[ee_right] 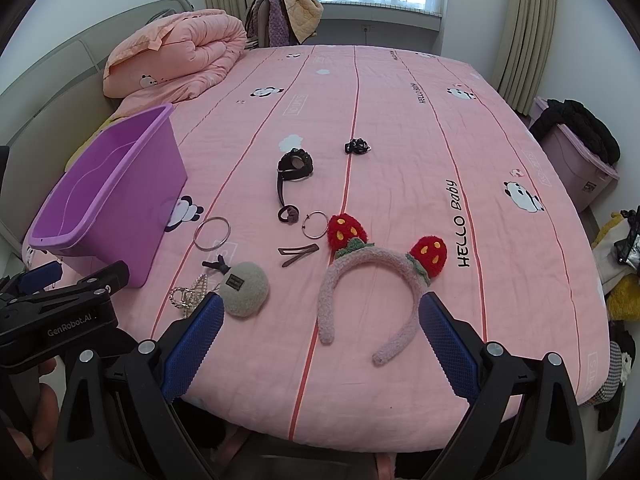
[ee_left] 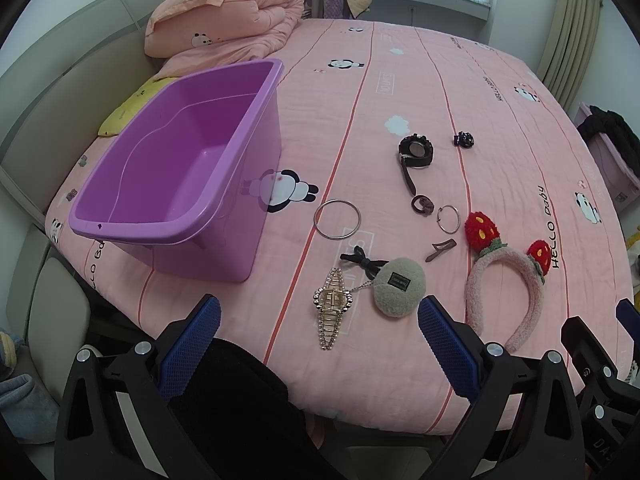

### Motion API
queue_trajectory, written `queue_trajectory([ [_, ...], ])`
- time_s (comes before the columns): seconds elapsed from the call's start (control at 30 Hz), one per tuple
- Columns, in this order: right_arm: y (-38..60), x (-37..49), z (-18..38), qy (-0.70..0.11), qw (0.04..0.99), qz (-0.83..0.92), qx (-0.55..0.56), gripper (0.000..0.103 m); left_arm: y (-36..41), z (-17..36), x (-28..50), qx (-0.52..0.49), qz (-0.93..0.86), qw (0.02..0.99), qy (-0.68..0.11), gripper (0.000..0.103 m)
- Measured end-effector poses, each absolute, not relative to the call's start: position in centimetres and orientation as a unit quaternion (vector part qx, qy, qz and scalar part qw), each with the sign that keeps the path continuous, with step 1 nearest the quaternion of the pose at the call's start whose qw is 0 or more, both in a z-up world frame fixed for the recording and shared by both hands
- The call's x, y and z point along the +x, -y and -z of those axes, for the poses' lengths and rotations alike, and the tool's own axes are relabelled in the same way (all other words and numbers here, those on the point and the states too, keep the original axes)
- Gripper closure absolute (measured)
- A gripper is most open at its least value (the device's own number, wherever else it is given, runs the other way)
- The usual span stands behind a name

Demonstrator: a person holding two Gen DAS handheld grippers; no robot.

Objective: Organize jewelry

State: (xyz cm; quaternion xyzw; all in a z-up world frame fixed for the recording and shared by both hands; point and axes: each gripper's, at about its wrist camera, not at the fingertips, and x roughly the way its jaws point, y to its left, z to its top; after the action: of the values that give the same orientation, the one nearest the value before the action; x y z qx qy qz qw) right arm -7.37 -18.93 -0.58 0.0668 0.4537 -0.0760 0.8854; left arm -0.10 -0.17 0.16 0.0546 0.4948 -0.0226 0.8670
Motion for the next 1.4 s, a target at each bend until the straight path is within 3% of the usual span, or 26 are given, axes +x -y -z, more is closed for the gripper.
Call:
queue_trajectory([
  [0.67,20.4,-7.8,0.7,-0.451,0.886,0.073,0.082,0.009,-1.0,1.5,0.6,0.030,0.021,0.862,-0.506,0.006],
  [1.4,30.7,-6.3,10.2,-0.480,0.861,0.118,0.124,0.009,-0.7,11.7,3.5,-0.008,0.031,0.838,-0.545,0.006],
])
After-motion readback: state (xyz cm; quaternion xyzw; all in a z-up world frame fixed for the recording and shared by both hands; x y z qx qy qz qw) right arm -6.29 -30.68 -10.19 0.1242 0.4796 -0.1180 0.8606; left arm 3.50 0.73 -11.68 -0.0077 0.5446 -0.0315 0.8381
